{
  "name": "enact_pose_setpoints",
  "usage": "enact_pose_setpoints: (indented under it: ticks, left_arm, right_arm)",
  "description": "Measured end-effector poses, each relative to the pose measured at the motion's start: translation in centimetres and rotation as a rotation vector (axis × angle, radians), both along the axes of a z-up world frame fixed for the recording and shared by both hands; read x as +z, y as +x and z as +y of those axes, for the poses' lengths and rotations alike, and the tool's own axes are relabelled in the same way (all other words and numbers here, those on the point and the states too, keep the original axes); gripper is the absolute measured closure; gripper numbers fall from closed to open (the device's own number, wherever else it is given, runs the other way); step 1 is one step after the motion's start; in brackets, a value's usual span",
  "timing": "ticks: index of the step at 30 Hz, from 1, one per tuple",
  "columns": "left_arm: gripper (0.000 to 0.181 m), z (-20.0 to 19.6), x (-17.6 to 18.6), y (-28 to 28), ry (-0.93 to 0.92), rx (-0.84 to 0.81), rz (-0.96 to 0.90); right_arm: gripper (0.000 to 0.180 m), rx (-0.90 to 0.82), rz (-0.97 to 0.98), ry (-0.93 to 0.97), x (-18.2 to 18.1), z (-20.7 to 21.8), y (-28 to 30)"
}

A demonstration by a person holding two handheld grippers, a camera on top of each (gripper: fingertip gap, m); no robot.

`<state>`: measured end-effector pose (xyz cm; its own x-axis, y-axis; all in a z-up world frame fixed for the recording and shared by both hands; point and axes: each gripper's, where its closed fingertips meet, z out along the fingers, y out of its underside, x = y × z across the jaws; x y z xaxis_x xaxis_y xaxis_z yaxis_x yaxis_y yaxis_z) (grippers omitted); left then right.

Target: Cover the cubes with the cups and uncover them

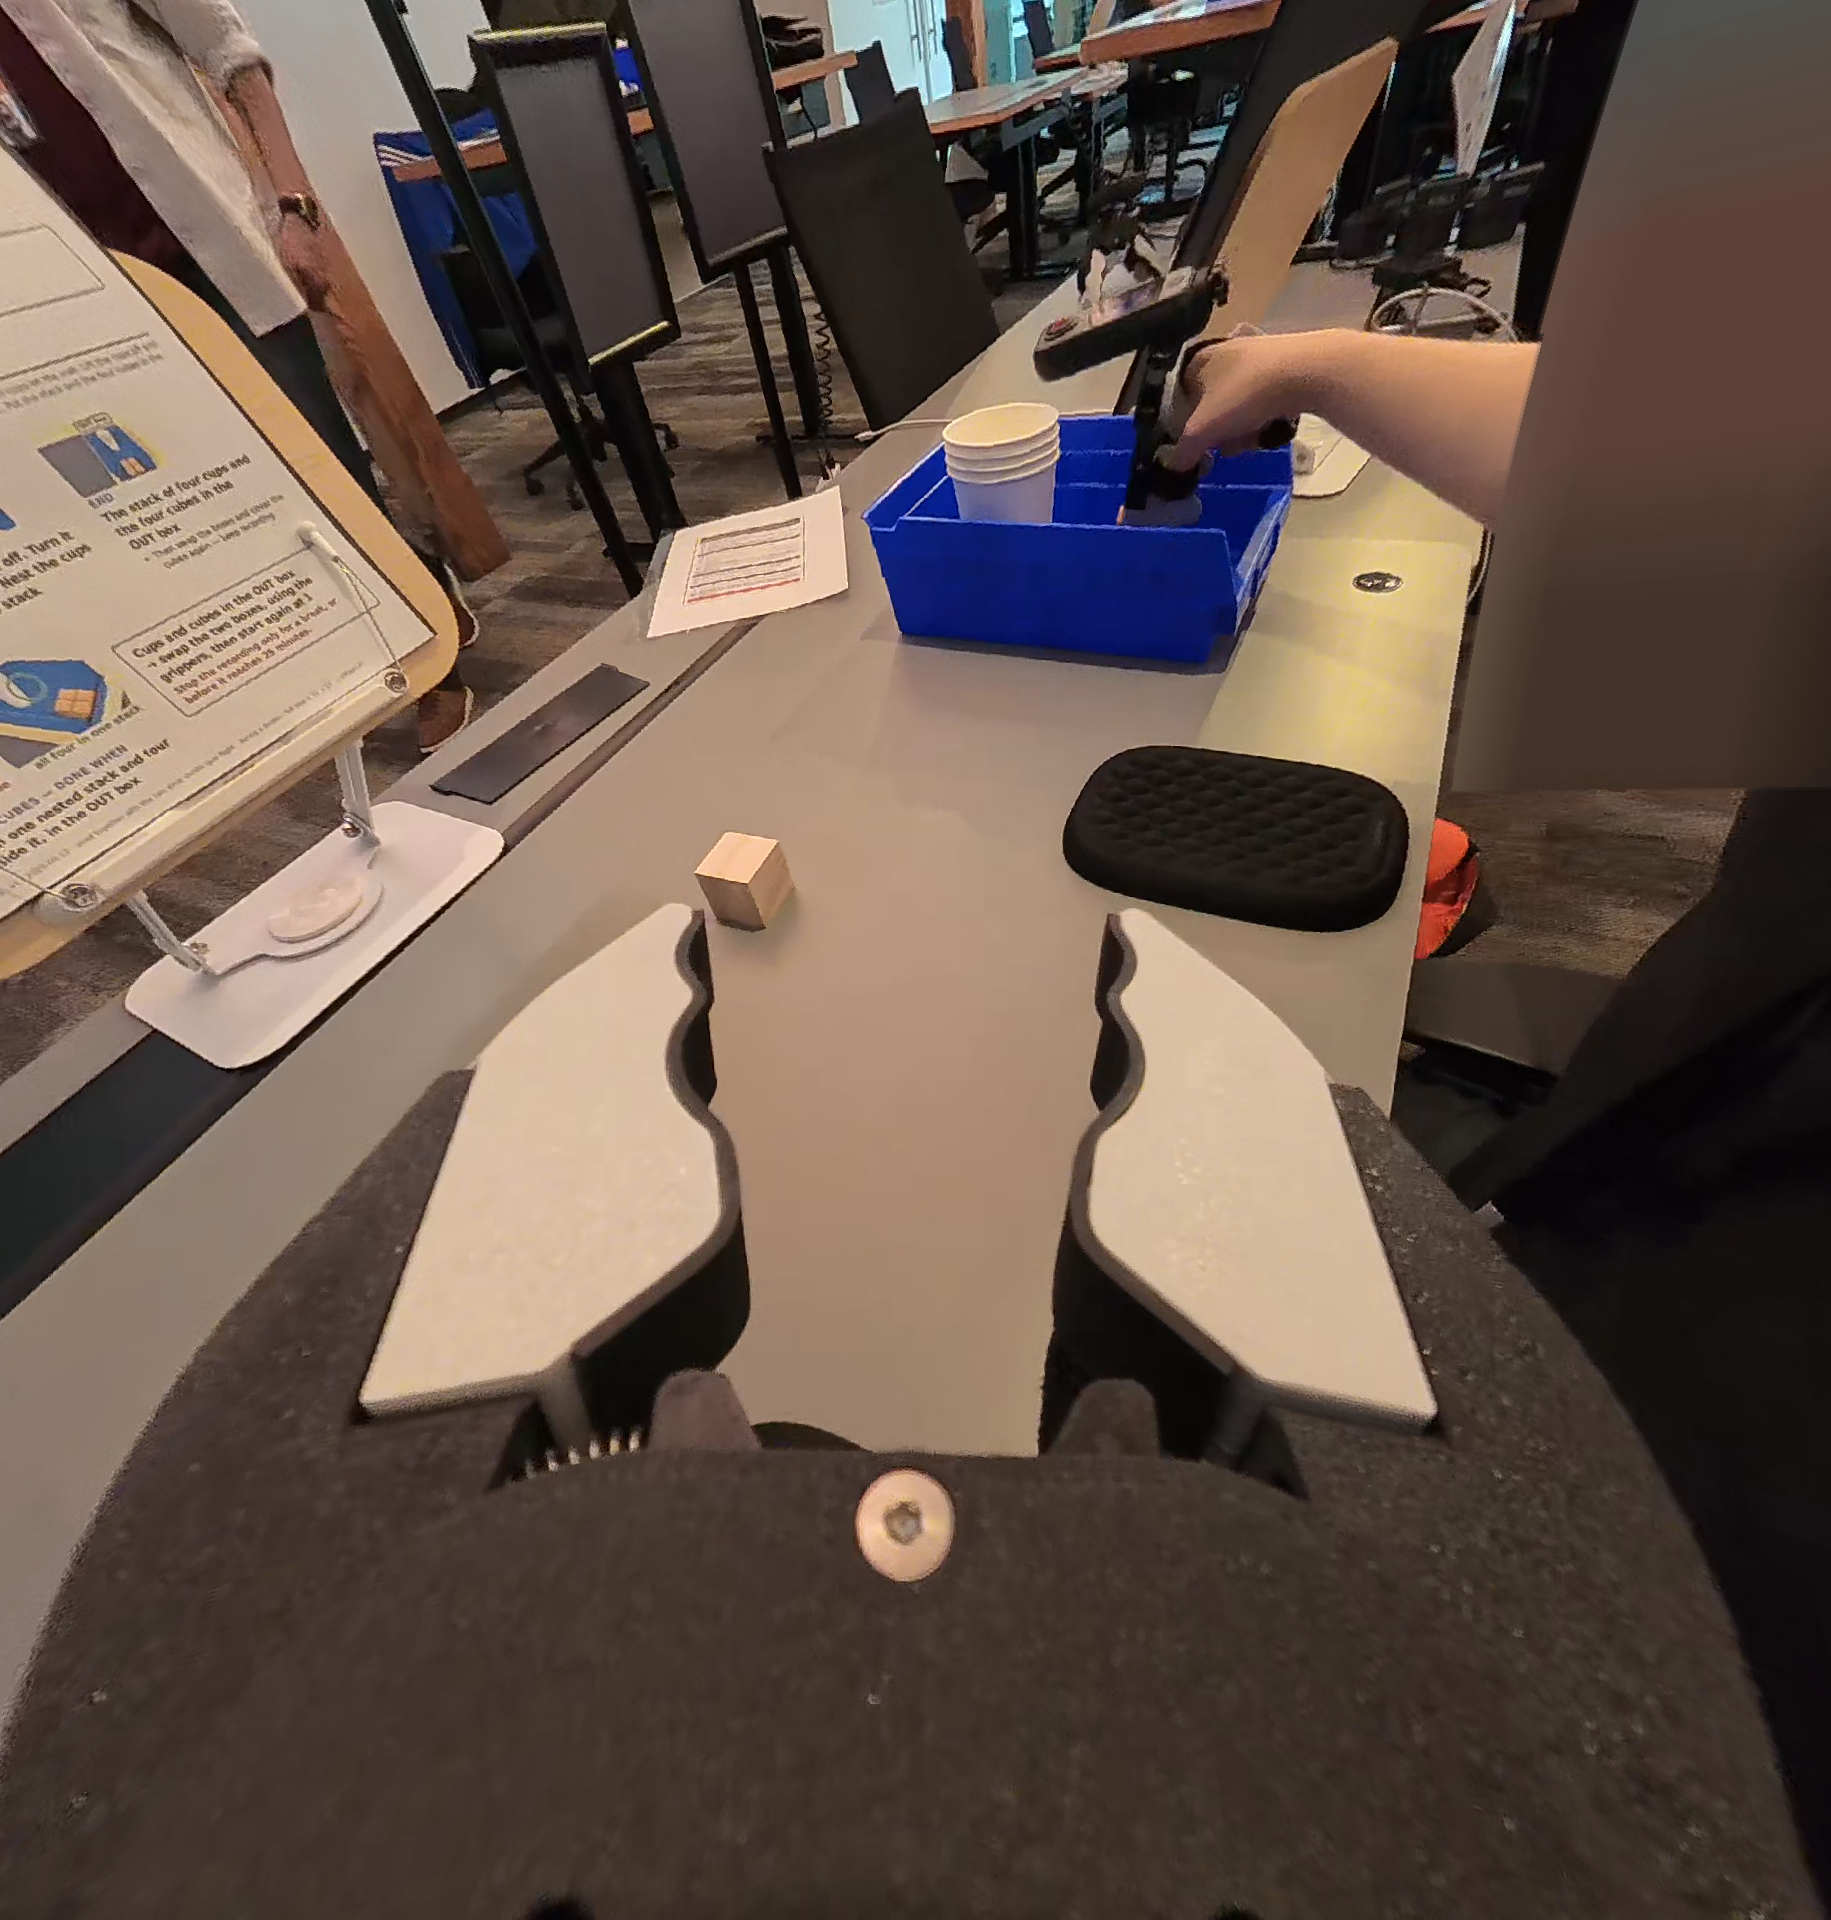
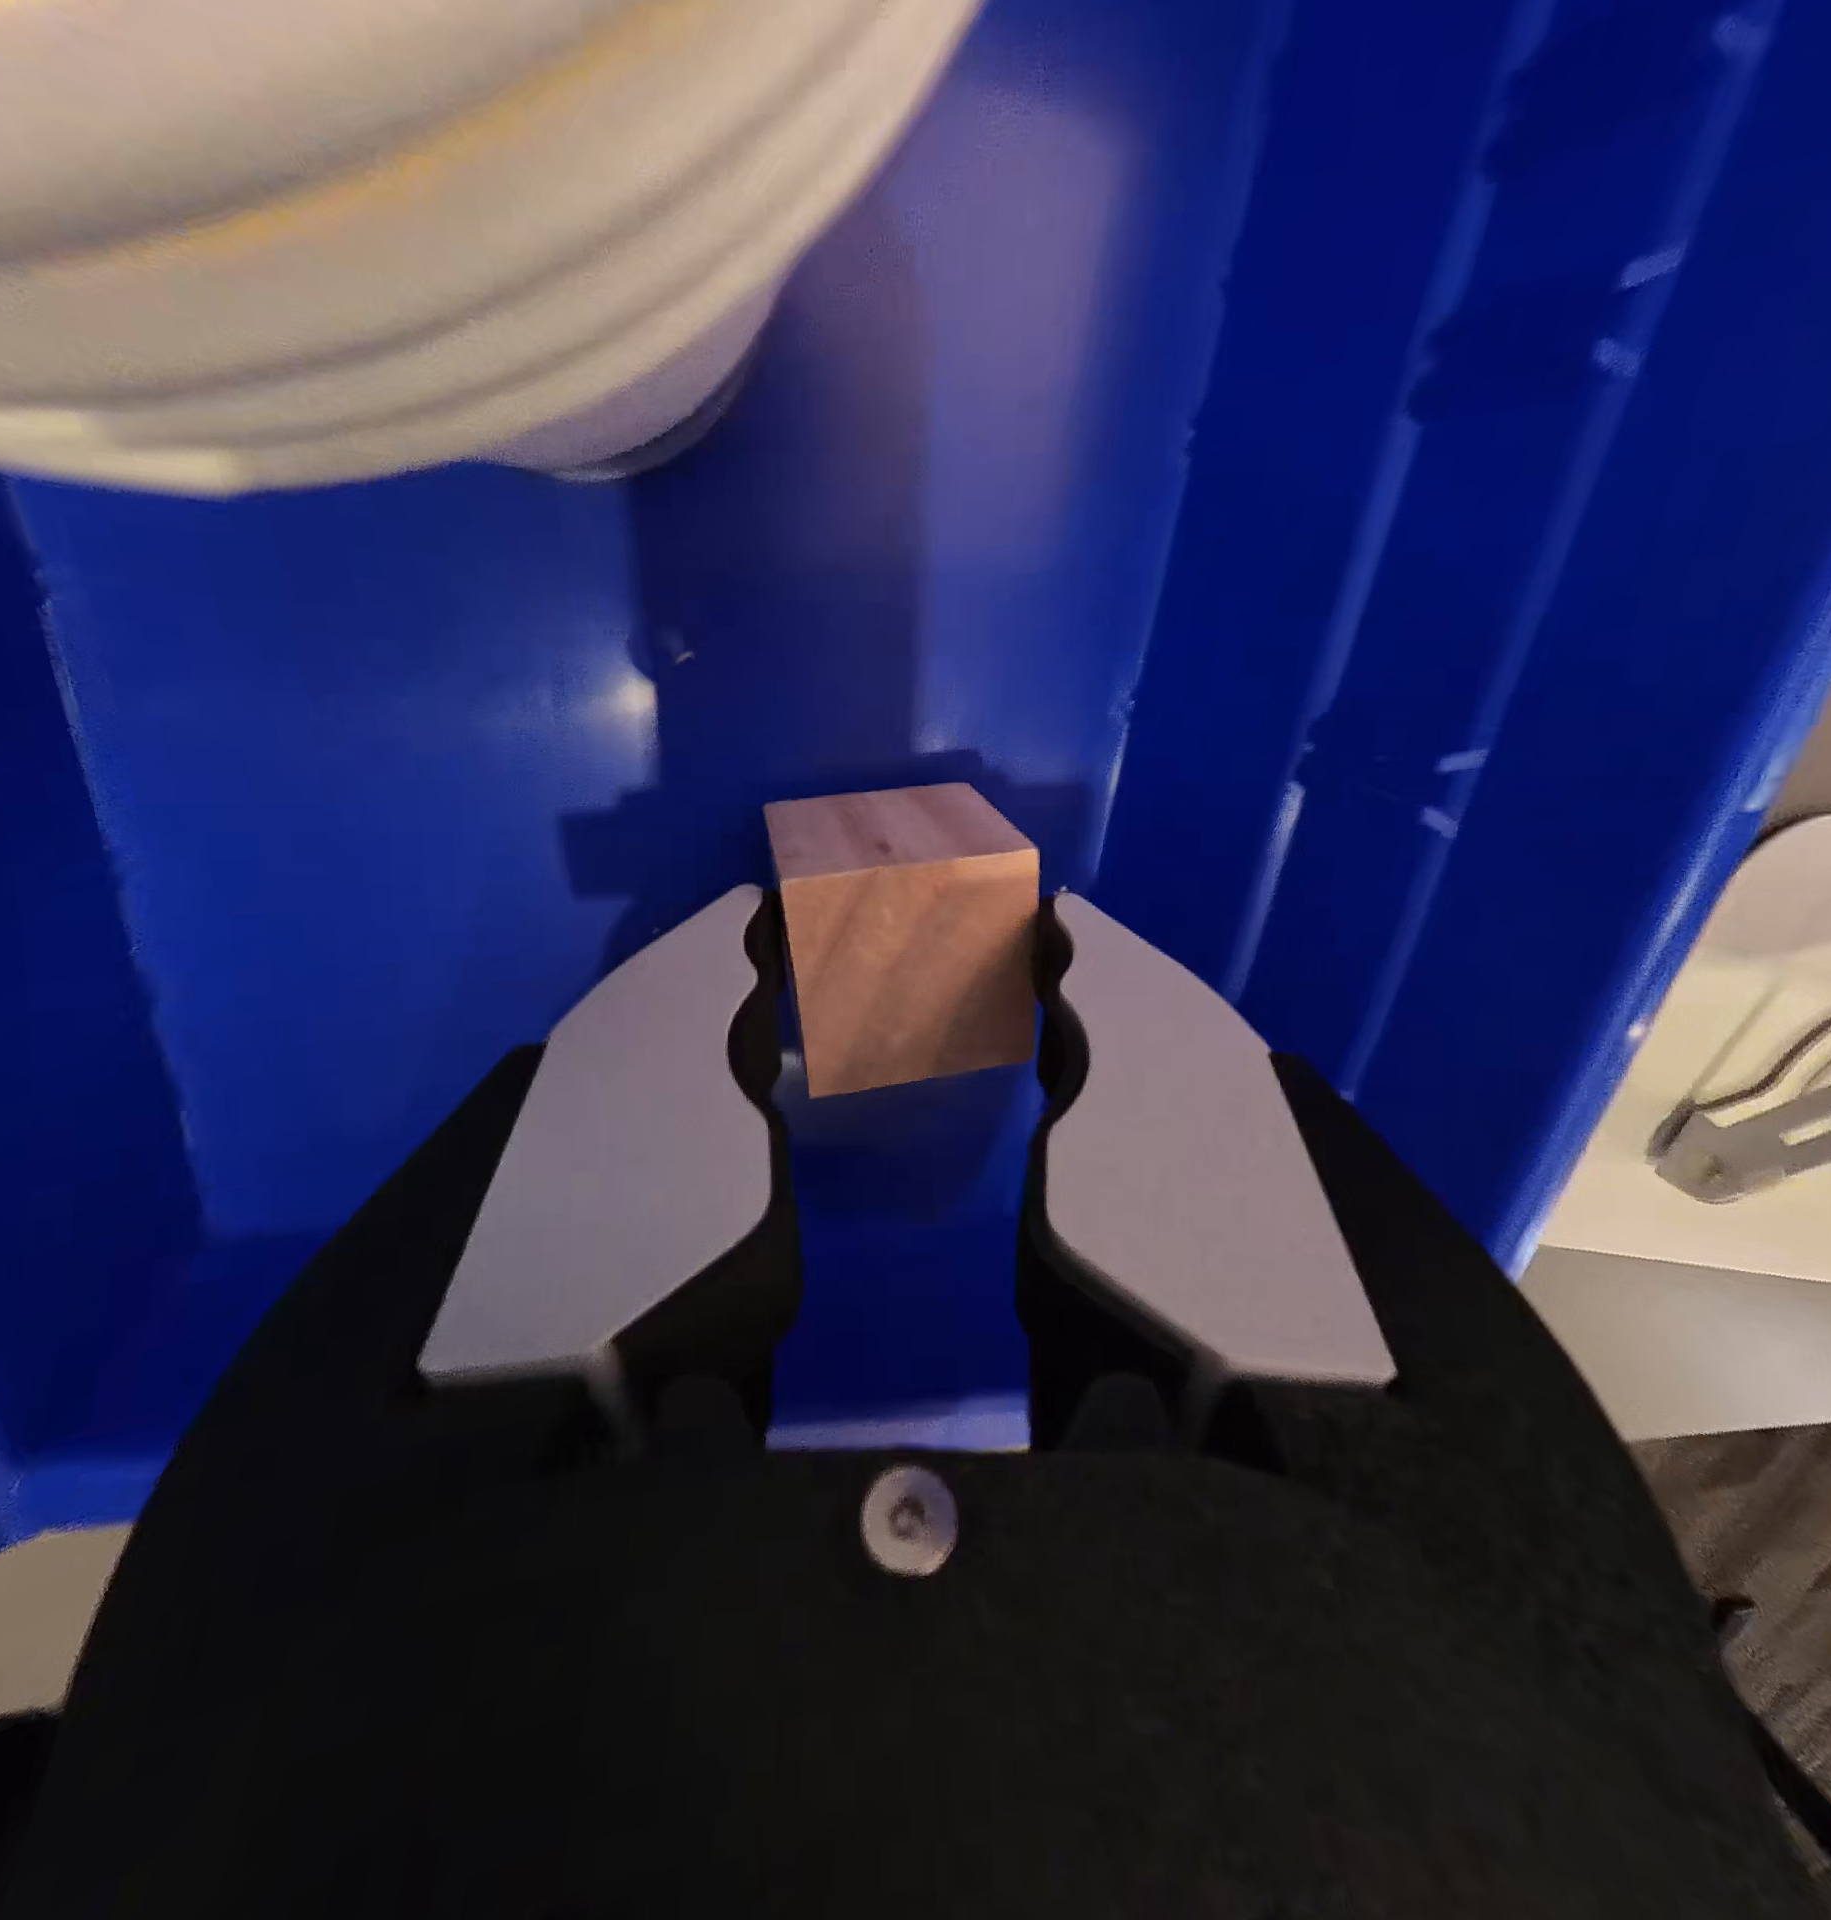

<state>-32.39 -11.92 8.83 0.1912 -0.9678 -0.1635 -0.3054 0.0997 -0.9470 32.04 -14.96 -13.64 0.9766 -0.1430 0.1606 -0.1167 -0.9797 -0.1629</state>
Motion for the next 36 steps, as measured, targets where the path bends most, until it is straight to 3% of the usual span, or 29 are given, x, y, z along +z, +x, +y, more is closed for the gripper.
enact_pose_setpoints:
  ticks: [4,6,8,10,13,15,19,22,29,33,36]
  left_arm:
    - [0.110,-0.6,0.0,-0.4,0.008,0.004,0.006]
    - [0.110,-0.7,0.0,-0.7,0.011,0.009,0.004]
    - [0.110,-0.8,0.1,-1.1,0.014,0.017,0.003]
    - [0.110,-0.8,0.1,-1.7,0.020,0.031,0.000]
    - [0.110,-0.9,0.1,-2.2,0.022,0.039,-0.008]
    - [0.110,-1.0,0.1,-2.2,0.017,0.037,-0.029]
    - [0.110,-0.9,-0.1,-2.2,-0.014,0.044,-0.070]
    - [0.110,-0.7,-0.3,-2.8,-0.022,0.077,-0.075]
    - [0.111,-0.7,-0.2,-4.8,-0.039,0.121,-0.115]
    - [0.112,-0.2,-0.2,-5.2,-0.053,0.123,-0.137]
    - [0.112,0.2,-0.5,-5.0,-0.069,0.109,-0.147]
  right_arm:
    - [0.133,-0.029,-0.008,0.011,-0.7,0.0,0.8]
    - [0.123,-0.016,-0.022,0.044,0.1,0.2,0.9]
    - [0.113,0.002,-0.073,0.102,3.0,0.0,0.5]
    - [0.115,0.064,-0.093,0.248,8.3,1.1,-2.1]
    - [0.124,0.400,-0.012,0.498,16.2,5.9,-12.4]
    - [0.116,0.703,0.074,0.516,17.8,8.7,-21.0]
    - [0.107,1.257,0.088,0.443,13.9,14.1,-34.3]
    - [0.113,1.428,0.138,0.366,9.1,17.7,-40.4]
    - [0.114,1.506,0.018,0.140,1.0,22.7,-43.3]
    - [0.136,1.510,-0.034,0.089,0.0,23.0,-42.6]
    - [0.136,1.478,-0.022,0.130,1.4,22.6,-42.6]
